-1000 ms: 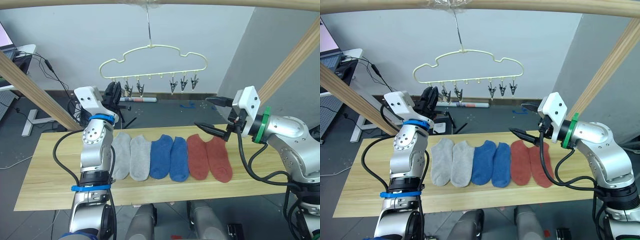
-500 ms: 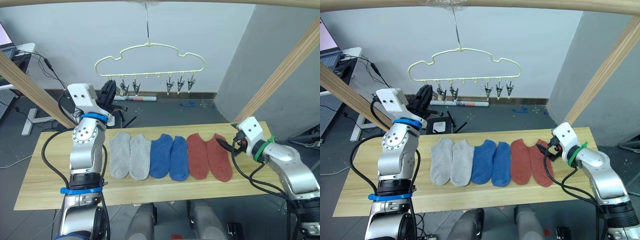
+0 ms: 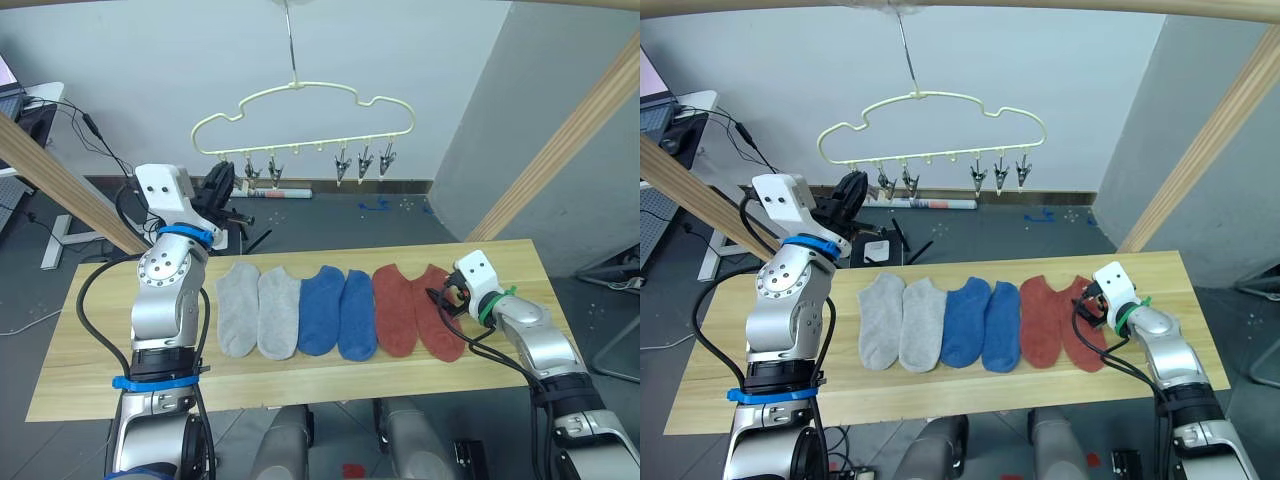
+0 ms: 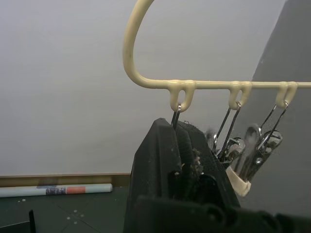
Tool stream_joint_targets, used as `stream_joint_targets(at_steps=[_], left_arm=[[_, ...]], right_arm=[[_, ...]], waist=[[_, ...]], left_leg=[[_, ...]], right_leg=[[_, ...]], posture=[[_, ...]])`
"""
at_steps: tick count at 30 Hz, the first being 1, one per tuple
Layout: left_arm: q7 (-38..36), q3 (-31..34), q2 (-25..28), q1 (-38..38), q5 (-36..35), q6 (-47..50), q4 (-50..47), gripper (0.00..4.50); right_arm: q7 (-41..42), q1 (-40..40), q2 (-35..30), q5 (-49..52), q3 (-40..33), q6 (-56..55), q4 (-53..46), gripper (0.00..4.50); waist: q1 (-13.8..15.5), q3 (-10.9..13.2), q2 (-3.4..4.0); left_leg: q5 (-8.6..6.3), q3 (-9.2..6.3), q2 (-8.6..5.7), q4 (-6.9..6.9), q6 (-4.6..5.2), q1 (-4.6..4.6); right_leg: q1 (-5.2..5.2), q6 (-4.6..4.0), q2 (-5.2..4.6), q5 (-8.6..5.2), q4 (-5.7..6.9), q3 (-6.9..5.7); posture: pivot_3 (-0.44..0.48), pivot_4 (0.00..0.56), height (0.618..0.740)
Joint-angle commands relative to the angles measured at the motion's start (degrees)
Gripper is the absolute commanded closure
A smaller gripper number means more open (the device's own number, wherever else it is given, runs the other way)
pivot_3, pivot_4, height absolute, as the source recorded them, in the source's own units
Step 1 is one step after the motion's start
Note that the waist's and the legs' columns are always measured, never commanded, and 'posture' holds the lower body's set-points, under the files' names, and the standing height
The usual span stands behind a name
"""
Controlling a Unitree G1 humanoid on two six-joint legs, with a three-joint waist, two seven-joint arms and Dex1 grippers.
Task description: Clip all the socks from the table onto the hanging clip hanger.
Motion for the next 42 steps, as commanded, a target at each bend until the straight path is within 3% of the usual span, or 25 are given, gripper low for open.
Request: stream_joint_targets(at_steps=[1, 11, 18, 23, 29, 35, 42], left_arm=[[-0.35, 0.51, 1.29, 0.50, 0.04, 0.26, -1.62, 4.50], [-2.99, 1.15, 3.01, 0.48, -2.62, 3.65, -2.24, 4.50], [-7.57, 2.35, 5.16, -0.22, -9.51, 11.64, -4.31, 4.50], [-8.55, 3.14, 5.66, -1.17, -13.76, 16.80, -5.26, 4.50], [-9.00, 4.05, 6.08, -2.46, -18.44, 23.07, -6.95, 4.50], [-7.99, 5.24, 6.19, -2.66, -21.69, 27.30, -8.77, 4.50], [-7.27, 5.78, 6.00, -2.22, -23.68, 29.68, -9.93, 4.50]], right_arm=[[-0.39, -0.28, 0.31, -0.22, -0.81, 1.80, 1.65, 0.91], [1.40, 3.39, -1.00, -0.51, -0.11, 1.87, -5.64, 4.40], [8.08, 1.66, -6.14, -1.26, 3.21, -0.36, -26.75, 4.46], [10.87, -4.99, -3.25, -0.17, 6.99, 2.31, -30.13, 4.46], [12.52, -15.50, 7.98, -0.27, 13.50, 2.57, -20.04, 4.46], [13.03, -24.65, 19.16, -0.27, 16.69, 0.65, -7.10, 4.46], [14.08, -30.03, 25.13, -1.01, 17.04, -1.98, 3.01, 4.46]], waist=[[-0.06, 0.02, 0.01], [0.00, 0.02, 0.02], [-0.70, 0.14, 0.13], [-1.18, 0.18, 0.07], [-1.27, 0.35, -0.21], [-1.13, 0.35, -0.22], [-0.84, 0.35, -0.22]], left_leg=[[0.00, 0.01, -0.01, 0.00, 0.00, 0.00], [-0.09, 0.00, -0.01, 0.02, 0.15, 0.02], [-0.07, 0.02, -0.01, 0.00, 0.12, 0.00], [-0.03, -0.10, 0.04, 0.00, 0.05, 0.01], [0.11, -0.13, 0.01, 0.01, -0.19, -0.08], [0.13, -0.16, -0.06, 0.63, -0.26, -0.98], [0.15, -0.26, -0.06, 0.72, -0.29, -0.95]], right_leg=[[0.00, 0.00, -0.01, 0.00, 0.00, 0.02], [0.01, 0.00, -0.01, 0.00, 0.04, 0.02], [-0.05, 0.02, 0.00, 0.00, 0.06, 0.04], [-0.05, 0.02, 0.05, 0.00, 0.13, -0.08], [-0.22, 0.01, 0.02, 0.00, 0.22, -0.04], [-1.08, -0.03, -0.07, 0.02, 0.68, -0.11], [-1.08, -0.11, -0.03, 0.08, 0.87, -0.16]], posture=[[-0.065, 0.344, 0.740], [-0.059, 0.337, 0.740], [-0.060, 0.327, 0.740], [-0.066, 0.324, 0.740], [-0.052, 0.320, 0.740], [-0.032, 0.313, 0.740], [-0.023, 0.309, 0.740]])
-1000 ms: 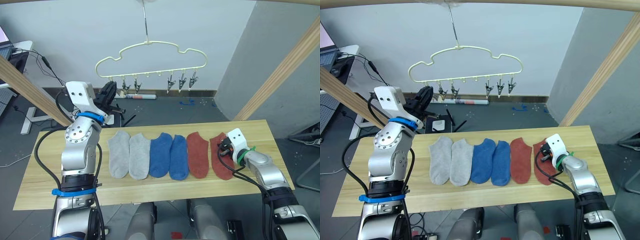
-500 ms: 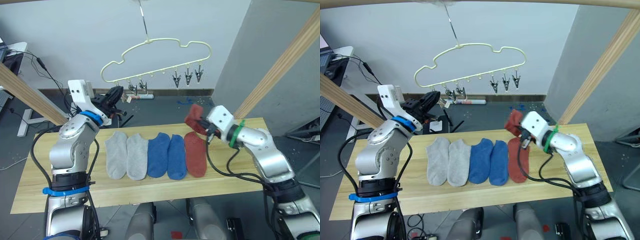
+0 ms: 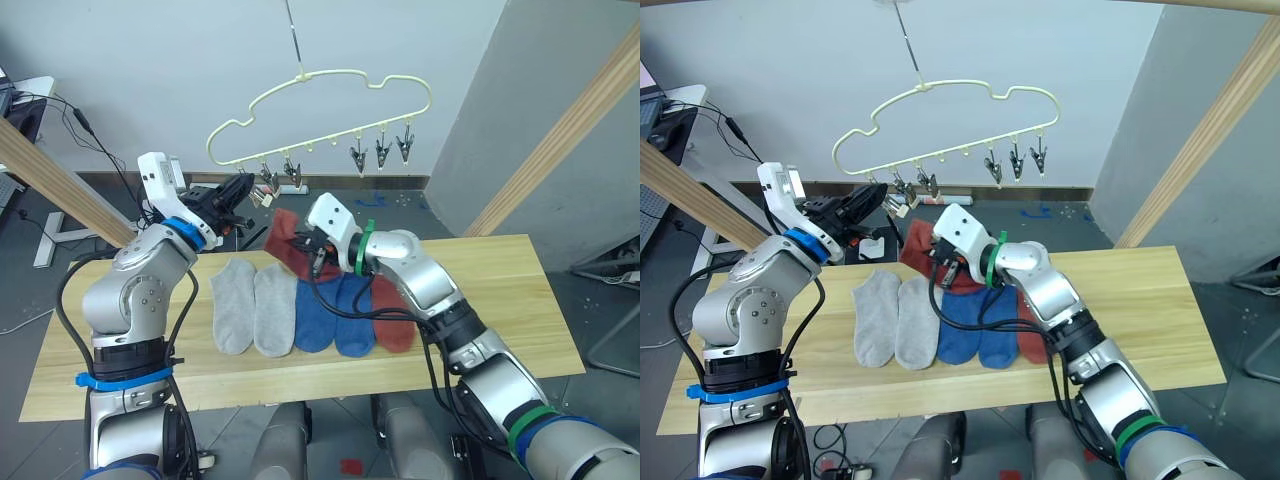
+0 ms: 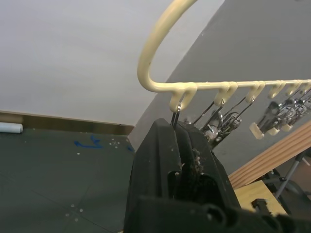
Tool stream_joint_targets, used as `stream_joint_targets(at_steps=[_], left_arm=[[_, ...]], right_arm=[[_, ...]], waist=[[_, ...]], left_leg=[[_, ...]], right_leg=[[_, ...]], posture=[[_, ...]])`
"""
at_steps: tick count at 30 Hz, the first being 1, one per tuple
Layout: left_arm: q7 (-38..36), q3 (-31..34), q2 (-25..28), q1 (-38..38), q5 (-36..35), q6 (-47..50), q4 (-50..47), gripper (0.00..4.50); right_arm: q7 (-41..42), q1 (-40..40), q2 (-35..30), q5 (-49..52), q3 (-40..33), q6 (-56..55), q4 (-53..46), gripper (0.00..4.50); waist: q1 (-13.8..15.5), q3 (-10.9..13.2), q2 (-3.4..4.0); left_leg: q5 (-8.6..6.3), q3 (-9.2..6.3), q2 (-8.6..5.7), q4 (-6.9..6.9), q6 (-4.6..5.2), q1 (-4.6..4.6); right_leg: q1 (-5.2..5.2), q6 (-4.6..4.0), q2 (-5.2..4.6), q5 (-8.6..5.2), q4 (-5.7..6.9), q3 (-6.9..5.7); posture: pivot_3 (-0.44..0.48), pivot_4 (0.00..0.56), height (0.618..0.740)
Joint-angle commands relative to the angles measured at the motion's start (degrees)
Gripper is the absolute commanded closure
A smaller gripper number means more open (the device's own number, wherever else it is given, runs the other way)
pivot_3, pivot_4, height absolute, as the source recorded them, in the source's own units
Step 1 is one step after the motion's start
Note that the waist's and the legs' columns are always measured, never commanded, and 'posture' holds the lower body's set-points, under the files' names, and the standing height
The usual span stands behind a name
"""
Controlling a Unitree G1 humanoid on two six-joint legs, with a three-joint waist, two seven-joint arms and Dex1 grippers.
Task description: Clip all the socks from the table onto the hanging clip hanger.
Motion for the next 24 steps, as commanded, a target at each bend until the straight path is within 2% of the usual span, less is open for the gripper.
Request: stream_joint_targets(at_steps=[1, 9, 21, 24], left_arm=[[0.21, 1.10, 0.52, 0.10, -1.69, 0.80, -3.00, 4.50], [0.73, 1.03, 0.19, 0.76, -2.53, 1.77, -3.41, 4.50], [2.19, 1.99, -0.35, 1.29, -5.35, 4.46, -3.50, 4.50], [2.95, 2.46, -0.35, 1.33, -6.24, 5.39, -3.50, 3.66]], right_arm=[[1.01, -2.53, 1.90, 0.00, 0.08, -3.06, 2.58, 4.46], [0.36, -5.73, 5.49, 0.77, -1.77, -5.70, 4.22, 4.46], [0.37, -6.11, 6.50, 1.05, -2.53, -5.90, 2.91, 4.46], [-0.07, -6.24, 6.62, 0.88, -2.68, -6.31, 3.40, 4.50]], waist=[[0.07, 0.00, 0.00], [0.04, 0.00, 0.00], [0.02, 0.00, 0.00], [-0.02, 0.00, 0.00]], left_leg=[[0.00, 0.00, 0.00, 0.00, 0.00, 0.00], [0.00, 0.04, 0.01, -0.03, -0.01, -0.02], [0.00, 0.04, 0.01, -0.02, -0.01, -0.01], [0.00, 0.04, 0.01, -0.02, -0.01, -0.01]], right_leg=[[0.00, 0.00, 0.00, 0.00, 0.00, 0.00], [-0.10, -0.01, -0.01, 0.01, -0.01, 0.05], [-0.10, -0.01, -0.02, 0.01, 0.02, 0.06], [-0.10, -0.01, -0.02, 0.01, 0.03, 0.06]], posture=[[-0.021, 0.308, 0.740], [-0.024, 0.305, 0.740], [-0.024, 0.303, 0.740], [-0.022, 0.302, 0.740]])
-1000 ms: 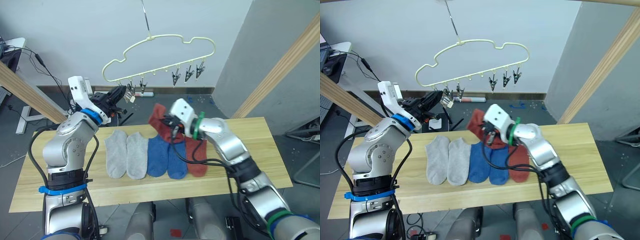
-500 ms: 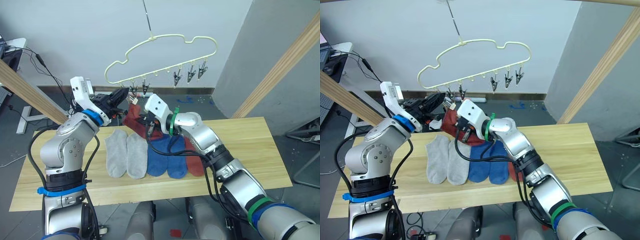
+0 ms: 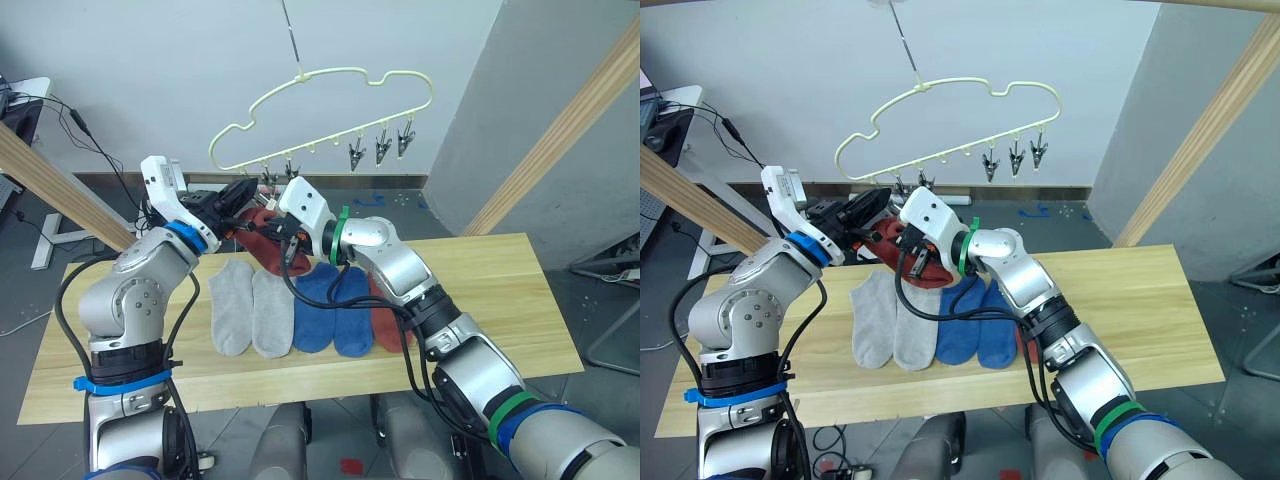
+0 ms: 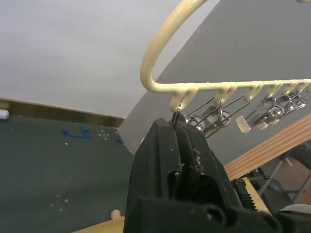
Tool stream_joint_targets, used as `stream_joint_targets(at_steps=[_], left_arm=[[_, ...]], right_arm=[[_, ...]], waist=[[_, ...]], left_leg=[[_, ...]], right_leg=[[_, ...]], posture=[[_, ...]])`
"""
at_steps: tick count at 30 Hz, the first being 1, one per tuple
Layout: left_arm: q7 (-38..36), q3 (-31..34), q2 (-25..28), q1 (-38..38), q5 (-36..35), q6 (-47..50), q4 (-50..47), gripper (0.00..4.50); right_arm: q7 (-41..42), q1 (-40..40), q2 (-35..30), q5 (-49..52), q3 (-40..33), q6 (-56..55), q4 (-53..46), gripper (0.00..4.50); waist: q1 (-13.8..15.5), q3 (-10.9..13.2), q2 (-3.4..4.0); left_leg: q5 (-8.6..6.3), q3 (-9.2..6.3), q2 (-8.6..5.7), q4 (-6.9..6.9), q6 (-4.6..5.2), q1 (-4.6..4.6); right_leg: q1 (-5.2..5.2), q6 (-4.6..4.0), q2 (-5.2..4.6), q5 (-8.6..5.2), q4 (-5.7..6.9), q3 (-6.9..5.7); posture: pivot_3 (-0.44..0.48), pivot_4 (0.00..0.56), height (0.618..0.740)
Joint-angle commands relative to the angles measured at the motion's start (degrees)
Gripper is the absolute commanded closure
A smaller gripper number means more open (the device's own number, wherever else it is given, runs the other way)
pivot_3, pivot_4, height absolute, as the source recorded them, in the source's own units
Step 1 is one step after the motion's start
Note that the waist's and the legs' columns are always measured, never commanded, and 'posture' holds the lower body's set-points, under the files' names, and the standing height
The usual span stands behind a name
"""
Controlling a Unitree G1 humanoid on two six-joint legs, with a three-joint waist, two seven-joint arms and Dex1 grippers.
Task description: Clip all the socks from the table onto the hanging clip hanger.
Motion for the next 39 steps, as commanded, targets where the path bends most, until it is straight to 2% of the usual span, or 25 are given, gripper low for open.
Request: stream_joint_targets(at_steps=[1, 4, 12, 19, 22, 26, 30, 39], left_arm=[[0.60, 1.50, 0.22, 0.65, -1.87, 1.03, -2.30, 3.30], [0.70, 1.71, 0.48, 0.96, -2.59, 1.72, -2.51, 2.39], [0.03, 2.82, 1.46, 2.79, -5.88, 4.49, -4.52, 2.39], [-0.49, 5.13, 4.35, 5.92, -9.84, 7.65, -6.90, 2.39], [-0.14, 5.10, 4.94, 6.45, -9.78, 7.35, -7.22, 2.35], [-0.63, 4.11, 5.49, 7.38, -8.99, 6.64, -8.51, 2.35], [-1.41, 2.38, 6.10, 8.01, -6.80, 4.63, -9.97, 2.35], [-2.30, -4.91, 6.81, 12.05, 9.83, -12.14, -12.88, 2.35]], right_arm=[[-0.25, -1.15, 0.99, 0.86, -1.22, -1.73, -1.48, 4.50], [-0.31, -1.12, 1.04, 0.85, -1.23, -1.87, -1.43, 4.50], [-0.13, -0.84, 1.19, 0.69, -1.06, -1.87, -1.56, 4.50], [-0.70, -0.12, 1.26, 0.33, -0.82, -0.50, -1.86, 4.50], [-0.92, 0.05, 1.40, 0.33, -0.88, -0.28, -1.97, 3.76], [-1.24, 0.31, 0.91, -1.38, 0.56, -1.47, -2.30, 2.36], [-0.90, 1.25, -0.36, -2.16, 1.31, -1.33, -4.35, 2.36], [4.91, 9.68, -13.20, -2.40, 2.08, 4.32, -21.50, 2.36]], waist=[[-0.04, 0.00, 0.00], [-0.08, 0.00, 0.00], [-0.25, 0.00, 0.00], [-0.31, 0.00, 0.00], [-0.26, 0.00, 0.00], [-0.25, 0.00, -0.02], [-0.25, 0.00, -0.01], [0.16, 0.00, -0.02]], left_leg=[[0.00, 0.00, 0.00, 0.00, 0.00, 0.00], [0.00, 0.00, 0.00, 0.00, 0.00, 0.00], [0.00, 0.02, 0.01, 0.00, 0.00, -0.01], [0.00, 0.06, 0.03, -0.01, 0.00, -0.02], [0.01, 0.07, 0.02, 0.00, -0.01, -0.02], [0.01, 0.29, 0.02, 0.04, -0.03, -0.02], [0.05, 0.30, 0.04, 0.04, -0.08, 0.00], [0.07, 0.33, 0.02, 0.04, -0.11, -0.02]], right_leg=[[0.00, 0.00, 0.00, 0.00, 0.01, 0.00], [-0.01, 0.00, 0.00, 0.00, 0.01, 0.01], [-0.04, 0.00, 0.00, 0.00, 0.01, 0.03], [-0.16, -0.01, -0.01, 0.00, 0.09, 0.06], [-0.20, -0.01, -0.01, 0.01, 0.18, 0.06], [-0.45, -0.01, -0.03, 0.00, 0.51, 0.06], [-0.50, -0.01, -0.02, 0.00, 0.67, 0.06], [-0.52, -0.01, -0.03, 0.00, 0.67, 0.09]], posture=[[-0.022, 0.302, 0.740], [-0.021, 0.302, 0.740], [-0.020, 0.303, 0.740], [-0.016, 0.303, 0.740], [-0.013, 0.304, 0.740], [-0.014, 0.306, 0.740], [-0.014, 0.307, 0.740], [-0.027, 0.308, 0.740]])
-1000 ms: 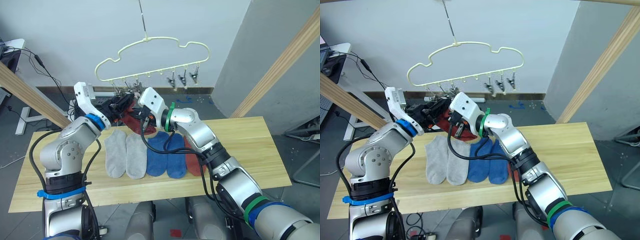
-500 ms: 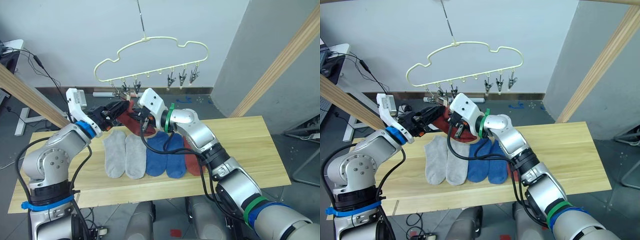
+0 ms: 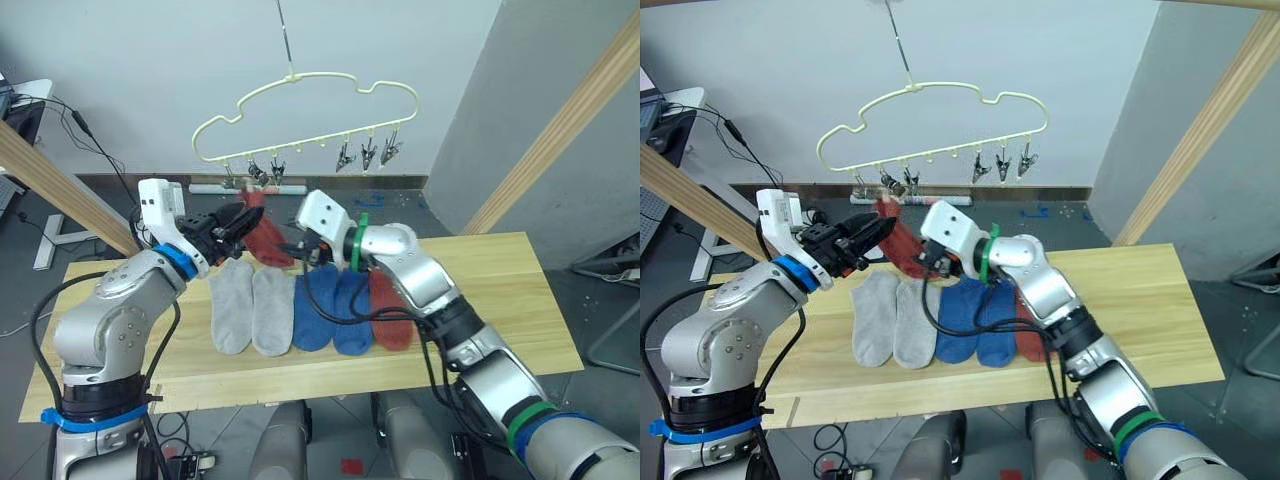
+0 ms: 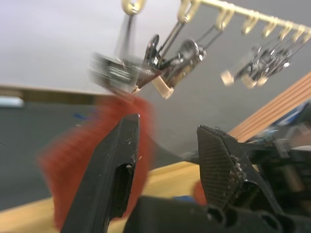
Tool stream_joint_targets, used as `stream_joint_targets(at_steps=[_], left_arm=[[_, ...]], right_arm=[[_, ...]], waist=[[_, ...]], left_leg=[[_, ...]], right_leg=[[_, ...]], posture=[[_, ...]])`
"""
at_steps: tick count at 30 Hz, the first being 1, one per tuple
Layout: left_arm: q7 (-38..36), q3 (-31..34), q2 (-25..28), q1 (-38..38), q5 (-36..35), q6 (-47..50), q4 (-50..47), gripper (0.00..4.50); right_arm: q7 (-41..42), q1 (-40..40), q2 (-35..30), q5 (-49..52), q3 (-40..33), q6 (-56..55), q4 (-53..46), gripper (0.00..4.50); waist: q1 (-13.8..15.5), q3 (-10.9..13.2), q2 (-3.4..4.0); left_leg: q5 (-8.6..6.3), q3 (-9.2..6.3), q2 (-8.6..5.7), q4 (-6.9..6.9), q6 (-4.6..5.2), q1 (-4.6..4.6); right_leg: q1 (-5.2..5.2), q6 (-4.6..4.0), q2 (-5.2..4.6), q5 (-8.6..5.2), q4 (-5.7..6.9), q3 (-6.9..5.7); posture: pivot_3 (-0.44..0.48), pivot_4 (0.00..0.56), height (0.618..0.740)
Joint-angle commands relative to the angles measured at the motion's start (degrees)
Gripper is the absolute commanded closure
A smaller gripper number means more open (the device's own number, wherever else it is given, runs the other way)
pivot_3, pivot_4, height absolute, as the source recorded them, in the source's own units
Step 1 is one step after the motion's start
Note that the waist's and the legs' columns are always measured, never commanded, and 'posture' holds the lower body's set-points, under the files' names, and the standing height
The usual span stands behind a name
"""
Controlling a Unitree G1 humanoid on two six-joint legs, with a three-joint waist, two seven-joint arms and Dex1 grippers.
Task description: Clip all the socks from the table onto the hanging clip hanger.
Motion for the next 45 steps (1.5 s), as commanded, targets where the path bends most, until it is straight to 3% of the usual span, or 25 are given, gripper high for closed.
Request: stream_joint_targets(at_steps=[1, 5, 13, 26, 45], left_arm=[[0.33, -0.50, 0.62, 2.23, 7.66, -9.64, -2.77, 2.35], [0.91, -0.93, 0.11, 3.89, 13.71, -17.16, -1.58, 2.35], [-0.34, -6.72, -4.27, 2.23, 17.96, -23.17, 0.94, 2.35], [9.37, -7.41, -12.74, 3.36, 28.11, -33.71, 6.18, 2.35], [11.93, -7.37, -17.31, -3.90, 28.61, -40.77, 17.37, 2.35]], right_arm=[[1.93, 2.05, -2.86, 1.36, -0.98, 3.39, -9.39, 2.36], [1.92, 3.92, -5.55, 2.85, -2.61, 7.11, -15.69, 2.36], [4.16, 5.83, -12.27, 8.82, -8.22, 13.75, -26.57, 2.36], [2.32, 5.59, -18.56, 13.41, -14.17, 18.81, -29.10, 2.36], [2.69, 6.80, -20.46, 18.03, -14.77, 17.19, -31.15, 2.36]], waist=[[0.00, 0.00, 0.00], [-0.36, 0.00, 0.00], [0.78, 0.02, -0.04], [0.97, 0.03, -0.08], [1.01, 0.07, -0.15]], left_leg=[[0.00, 0.01, 0.01, 0.00, 0.00, 0.00], [-0.05, 0.04, 0.16, -0.03, 0.10, 0.02], [-0.07, 0.03, -0.01, 0.04, 0.17, 0.00], [-0.08, 0.04, 0.05, 0.04, 0.18, 0.01], [-0.07, 0.04, 0.03, 0.05, 0.19, -0.01]], right_leg=[[0.00, 0.00, -0.01, 0.00, -0.01, 0.02], [-0.05, -0.02, -0.06, 0.01, 0.02, 0.06], [0.03, -0.07, -0.02, 0.04, 0.05, -0.01], [0.04, -0.07, -0.03, 0.05, 0.04, -0.02], [0.05, -0.07, 0.00, 0.05, 0.04, -0.07]], posture=[[-0.028, 0.308, 0.740], [-0.029, 0.308, 0.740], [-0.026, 0.306, 0.740], [-0.055, 0.310, 0.740], [-0.059, 0.312, 0.740]])
